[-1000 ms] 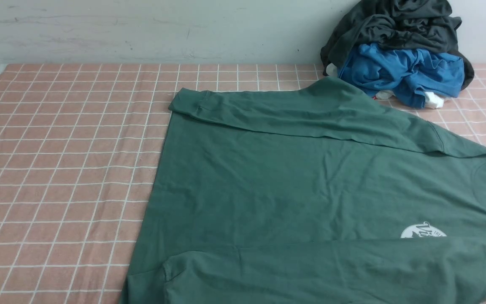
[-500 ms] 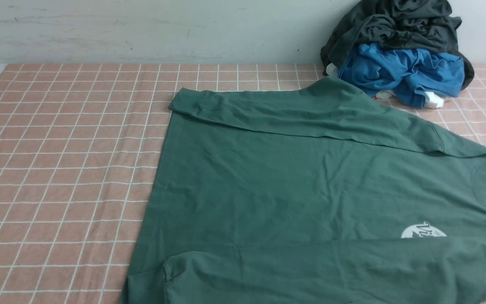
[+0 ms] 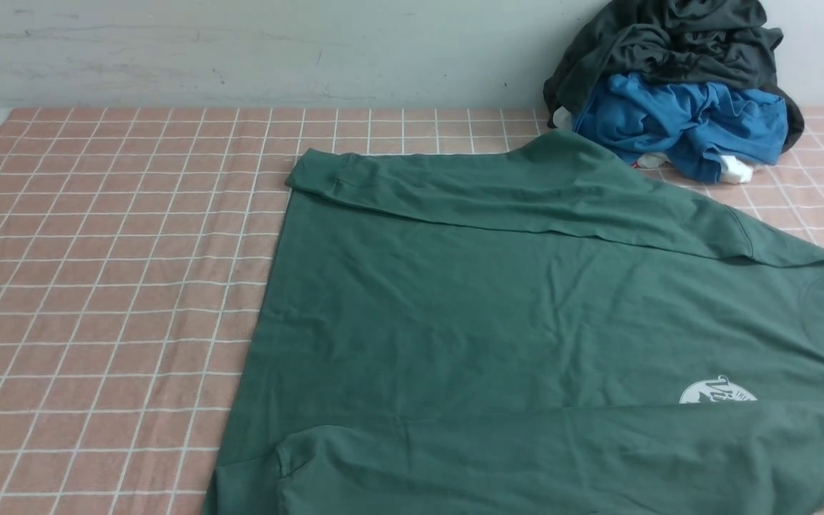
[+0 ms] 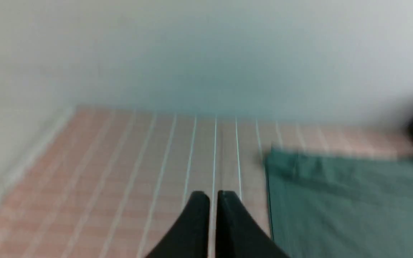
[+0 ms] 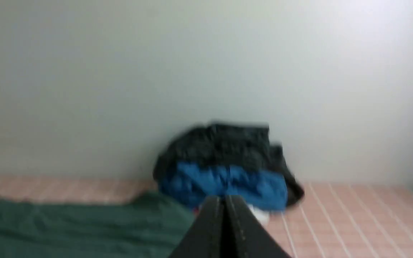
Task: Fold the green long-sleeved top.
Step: Use the left arm to clamp the cuff closest to it
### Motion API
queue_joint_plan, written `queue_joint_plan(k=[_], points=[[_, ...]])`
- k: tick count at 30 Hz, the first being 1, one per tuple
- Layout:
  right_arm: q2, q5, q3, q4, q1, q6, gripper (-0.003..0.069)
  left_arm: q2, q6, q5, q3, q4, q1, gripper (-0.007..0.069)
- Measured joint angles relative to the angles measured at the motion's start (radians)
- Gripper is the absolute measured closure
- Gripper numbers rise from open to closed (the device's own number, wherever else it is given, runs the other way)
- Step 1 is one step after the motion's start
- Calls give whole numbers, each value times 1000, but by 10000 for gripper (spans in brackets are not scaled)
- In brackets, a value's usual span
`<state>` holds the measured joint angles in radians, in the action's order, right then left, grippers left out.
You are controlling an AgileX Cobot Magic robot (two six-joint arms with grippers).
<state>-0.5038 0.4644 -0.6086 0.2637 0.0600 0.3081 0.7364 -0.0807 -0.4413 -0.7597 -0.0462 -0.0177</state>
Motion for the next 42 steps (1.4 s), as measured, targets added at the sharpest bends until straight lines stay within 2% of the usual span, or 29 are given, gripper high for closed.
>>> queue_joint_plan(k=[1,4,6,7,8,9,14,15,16,18,22,27,28,36,42], points=[[-11,34,-3,-6,3,-2,673,12,2,-33,-3,-10,2,605],[-179,254,-18,-160,43,-112,673,193,69,-260,-8,-106,66,605],[-291,363,-15,-292,86,-273,673,316,113,-364,2,-169,142,603],[-299,363,-15,-302,86,-286,673,326,115,-369,3,-169,149,602],[-352,388,-15,-370,107,-379,673,389,121,-391,9,-177,199,589],[-395,389,-15,-430,128,-454,673,446,113,-395,11,-170,248,567],[-481,319,-15,-562,166,-597,673,597,9,-332,11,-104,360,441],[-481,319,-15,-565,167,-600,673,602,4,-329,11,-104,363,434],[-502,282,-15,-586,170,-622,673,651,-31,-304,11,-83,390,368],[-513,261,-15,-591,170,-630,673,685,-47,-282,11,-73,405,316],[-525,228,-15,-603,170,-638,673,760,-67,-206,11,-66,419,268],[-525,219,-15,-621,170,-638,673,835,-111,-152,9,-39,420,324],[-525,216,-15,-627,170,-640,673,862,-124,-134,9,-33,420,375],[-525,214,-15,-638,170,-646,673,888,-131,-112,-2,-7,424,587],[-525,213,-15,-638,170,-652,673,810,-131,-201,-71,57,448,605]])
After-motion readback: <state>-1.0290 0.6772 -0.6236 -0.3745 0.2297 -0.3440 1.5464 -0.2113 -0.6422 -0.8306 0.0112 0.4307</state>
